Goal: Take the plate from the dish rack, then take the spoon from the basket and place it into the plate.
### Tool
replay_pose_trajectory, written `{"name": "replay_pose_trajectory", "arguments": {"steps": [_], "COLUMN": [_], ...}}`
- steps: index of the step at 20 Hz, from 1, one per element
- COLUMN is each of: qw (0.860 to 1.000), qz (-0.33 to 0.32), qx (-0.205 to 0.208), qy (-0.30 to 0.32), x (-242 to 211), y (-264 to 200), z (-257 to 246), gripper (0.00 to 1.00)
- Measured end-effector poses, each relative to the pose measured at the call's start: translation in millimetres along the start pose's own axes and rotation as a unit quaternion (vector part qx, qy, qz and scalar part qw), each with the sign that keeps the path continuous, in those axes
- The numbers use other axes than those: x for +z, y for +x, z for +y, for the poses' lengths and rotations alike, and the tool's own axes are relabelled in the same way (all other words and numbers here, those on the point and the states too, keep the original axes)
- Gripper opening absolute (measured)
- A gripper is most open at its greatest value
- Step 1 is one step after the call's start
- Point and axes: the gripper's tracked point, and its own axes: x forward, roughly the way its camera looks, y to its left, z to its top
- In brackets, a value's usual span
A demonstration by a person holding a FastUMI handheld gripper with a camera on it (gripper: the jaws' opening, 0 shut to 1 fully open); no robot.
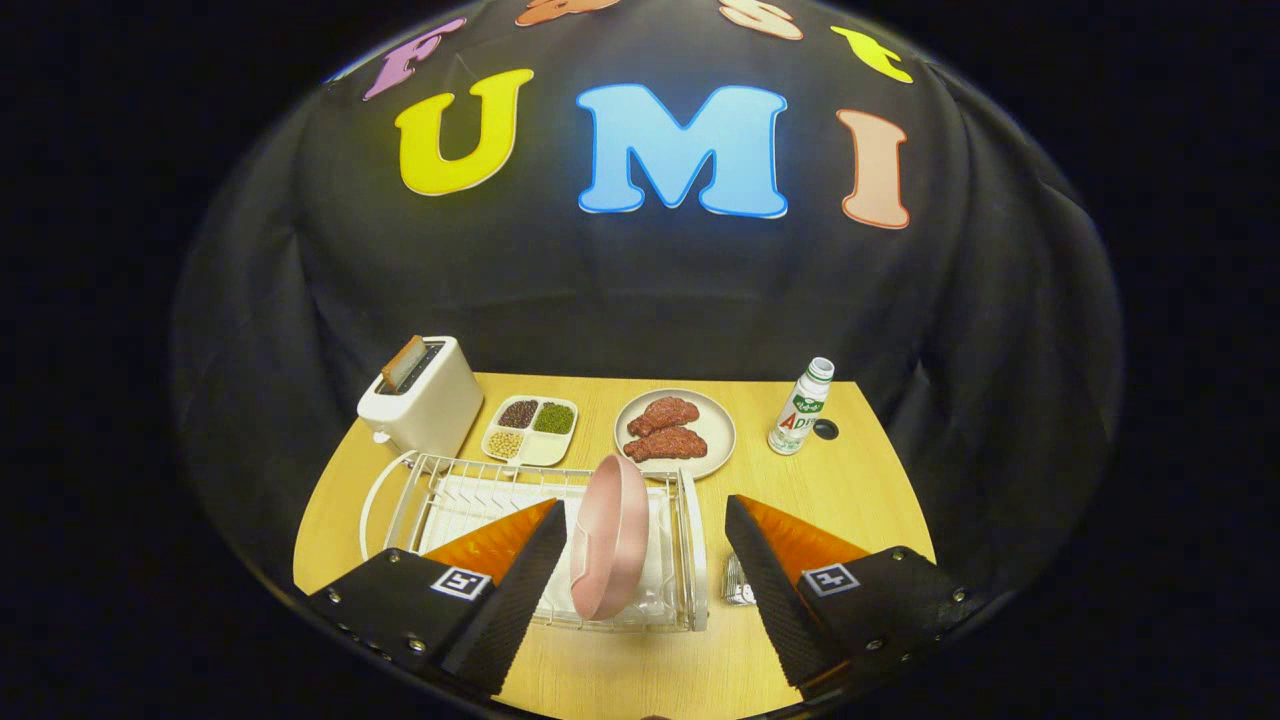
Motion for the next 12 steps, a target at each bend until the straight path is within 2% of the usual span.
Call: {"name": "replay_pose_trajectory", "arguments": {"steps": [1, 3, 6, 9, 11, 12], "qw": [1.0, 0.999, 0.997, 0.993, 0.99, 0.989], "qz": [0.009, 0.029, 0.06, 0.085, 0.091, 0.095], "qx": [-0.006, -0.017, -0.039, -0.076, -0.102, -0.108], "qy": [-0.001, -0.01, -0.02, -0.027, -0.031, -0.032], "x": [-3, -9, -20, -32, -35, -35], "y": [4, 17, 37, 59, 71, 72], "z": [2, 7, 12, 8, 6, 7], "gripper": [0.97, 0.9, 0.9, 0.85, 0.75, 0.65]}}
